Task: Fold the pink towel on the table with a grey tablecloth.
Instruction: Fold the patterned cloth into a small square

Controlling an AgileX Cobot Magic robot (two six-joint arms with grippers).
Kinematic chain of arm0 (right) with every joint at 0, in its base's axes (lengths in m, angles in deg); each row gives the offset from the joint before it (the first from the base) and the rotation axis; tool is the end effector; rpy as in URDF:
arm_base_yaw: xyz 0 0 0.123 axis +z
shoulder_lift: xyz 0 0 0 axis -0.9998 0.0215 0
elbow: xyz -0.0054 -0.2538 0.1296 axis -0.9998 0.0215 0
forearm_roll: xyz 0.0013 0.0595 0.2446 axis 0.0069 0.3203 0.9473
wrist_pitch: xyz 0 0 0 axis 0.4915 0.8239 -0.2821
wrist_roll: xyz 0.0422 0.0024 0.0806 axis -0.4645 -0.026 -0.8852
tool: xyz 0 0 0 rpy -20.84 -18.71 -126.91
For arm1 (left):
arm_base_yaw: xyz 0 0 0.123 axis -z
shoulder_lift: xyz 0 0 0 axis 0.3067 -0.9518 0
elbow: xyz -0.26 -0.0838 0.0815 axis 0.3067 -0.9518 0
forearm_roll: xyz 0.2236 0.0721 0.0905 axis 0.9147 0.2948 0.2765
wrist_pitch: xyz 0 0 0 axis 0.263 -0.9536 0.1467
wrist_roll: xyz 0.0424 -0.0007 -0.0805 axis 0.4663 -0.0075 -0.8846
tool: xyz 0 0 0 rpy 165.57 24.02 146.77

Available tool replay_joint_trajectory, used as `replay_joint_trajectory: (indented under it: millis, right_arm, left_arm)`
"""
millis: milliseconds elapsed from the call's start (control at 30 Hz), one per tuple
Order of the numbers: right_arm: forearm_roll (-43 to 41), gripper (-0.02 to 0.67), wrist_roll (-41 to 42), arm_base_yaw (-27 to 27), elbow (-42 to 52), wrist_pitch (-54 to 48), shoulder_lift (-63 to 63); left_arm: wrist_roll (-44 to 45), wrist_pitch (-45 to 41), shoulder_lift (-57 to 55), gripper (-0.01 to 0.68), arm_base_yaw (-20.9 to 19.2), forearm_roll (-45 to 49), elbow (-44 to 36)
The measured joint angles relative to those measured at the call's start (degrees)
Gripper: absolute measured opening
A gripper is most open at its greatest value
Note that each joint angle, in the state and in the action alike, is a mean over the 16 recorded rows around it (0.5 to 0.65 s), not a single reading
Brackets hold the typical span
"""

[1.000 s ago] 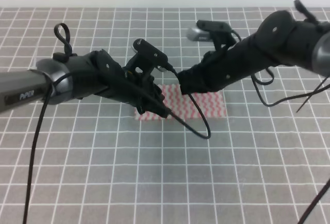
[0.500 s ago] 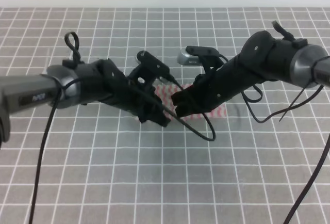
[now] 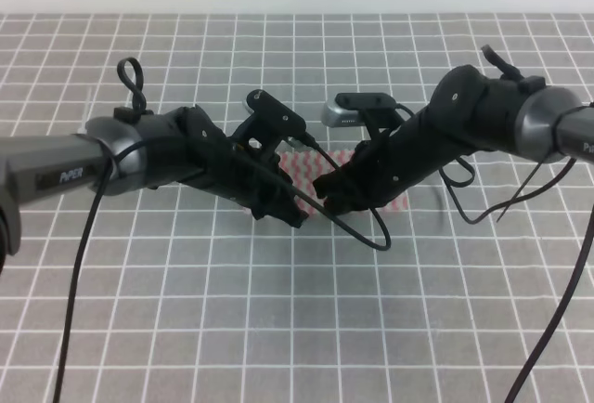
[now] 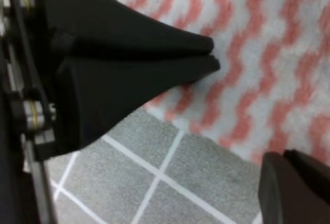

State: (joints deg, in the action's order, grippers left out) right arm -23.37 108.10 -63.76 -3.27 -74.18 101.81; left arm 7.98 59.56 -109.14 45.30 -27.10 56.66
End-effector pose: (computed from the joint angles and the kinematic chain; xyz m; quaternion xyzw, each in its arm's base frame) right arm 0.3913 0.2245 0.1762 -0.2068 0.9280 0.2619 0.1656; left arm 0.3777 -0.2168 0.1520 0.4189 0.8458 -0.1126 0.3107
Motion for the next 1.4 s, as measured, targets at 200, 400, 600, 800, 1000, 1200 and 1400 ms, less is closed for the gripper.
replay_joint_trajectory:
  millis: [200,400,600,800,1000,1200,1400]
  right_arm:
    - [-1.73,-0.017,-0.75,-0.84,-0.53,-0.15,-0.14]
    - [-4.39,-0.017,-2.2,-1.71,-0.95,-0.38,-0.02]
    - [-7.02,-0.017,-3.8,-2.19,-1.08,-0.36,0.22]
    - [-8.91,-0.017,-4.7,-3.07,-1.9,-0.86,-1.12]
    - [-9.01,-0.009,-4.85,-5.79,-2.91,-3.58,-2.66]
    - [-6.9,0.065,-5.14,-9.11,-3.59,-6.75,-2.97]
    - [-4.5,0.193,-6.23,-11.01,-3.65,-8.68,-1.35]
  left_arm:
    - [0.0,-0.01,0.0,-0.002,0.0,0.09,-0.02]
    - [-0.01,0.0,0.01,-0.002,0.01,0.14,-0.06]
    - [-0.01,0.54,0.12,-0.002,0.01,0.17,-0.08]
    - [-0.01,1.78,1.47,-0.002,0.01,0.17,-0.03]
    - [-0.01,3.23,3.12,-0.002,-0.14,0.18,0.33]
    - [0.05,4.59,4.18,-0.002,-0.4,0.2,0.7]
    - [0.06,5.32,3.55,-0.002,-0.6,0.22,0.94]
